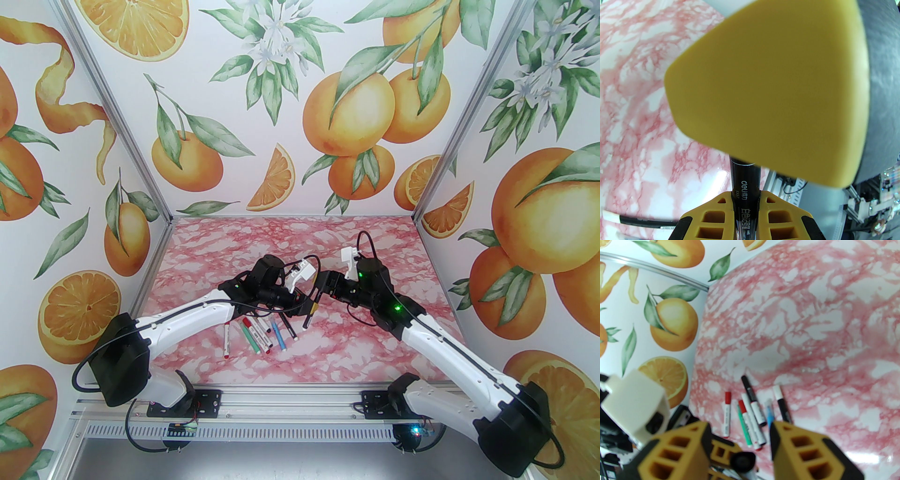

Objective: Open the pen caps

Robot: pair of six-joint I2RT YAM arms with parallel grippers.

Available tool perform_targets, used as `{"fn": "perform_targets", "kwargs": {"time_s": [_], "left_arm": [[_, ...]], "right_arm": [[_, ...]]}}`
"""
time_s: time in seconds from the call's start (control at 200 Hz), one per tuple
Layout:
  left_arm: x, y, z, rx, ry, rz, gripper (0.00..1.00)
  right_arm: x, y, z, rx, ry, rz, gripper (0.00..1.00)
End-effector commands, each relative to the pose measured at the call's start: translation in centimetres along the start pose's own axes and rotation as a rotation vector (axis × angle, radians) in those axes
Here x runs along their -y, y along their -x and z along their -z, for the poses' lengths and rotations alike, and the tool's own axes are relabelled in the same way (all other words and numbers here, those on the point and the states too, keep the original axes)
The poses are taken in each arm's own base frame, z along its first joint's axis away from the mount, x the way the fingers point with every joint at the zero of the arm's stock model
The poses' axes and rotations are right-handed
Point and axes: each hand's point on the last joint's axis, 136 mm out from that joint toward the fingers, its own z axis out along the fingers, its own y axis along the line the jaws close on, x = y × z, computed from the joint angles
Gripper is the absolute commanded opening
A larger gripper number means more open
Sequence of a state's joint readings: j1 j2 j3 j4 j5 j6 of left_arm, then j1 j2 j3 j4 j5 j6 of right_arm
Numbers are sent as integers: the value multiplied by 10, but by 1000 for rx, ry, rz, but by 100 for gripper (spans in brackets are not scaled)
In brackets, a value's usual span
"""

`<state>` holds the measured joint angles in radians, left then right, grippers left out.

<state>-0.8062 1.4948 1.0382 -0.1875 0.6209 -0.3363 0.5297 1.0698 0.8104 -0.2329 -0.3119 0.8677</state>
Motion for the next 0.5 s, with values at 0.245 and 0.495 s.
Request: {"fn": "perform_targets", "kwargs": {"time_s": [0.245, 0.495], "left_arm": [[14, 18, 4, 45, -24, -50, 12], [14, 18, 5, 44, -24, -50, 12]], "right_arm": [[7, -13, -7, -50, -10, -5, 37], [9, -18, -7, -68, -15, -3, 32]]}}
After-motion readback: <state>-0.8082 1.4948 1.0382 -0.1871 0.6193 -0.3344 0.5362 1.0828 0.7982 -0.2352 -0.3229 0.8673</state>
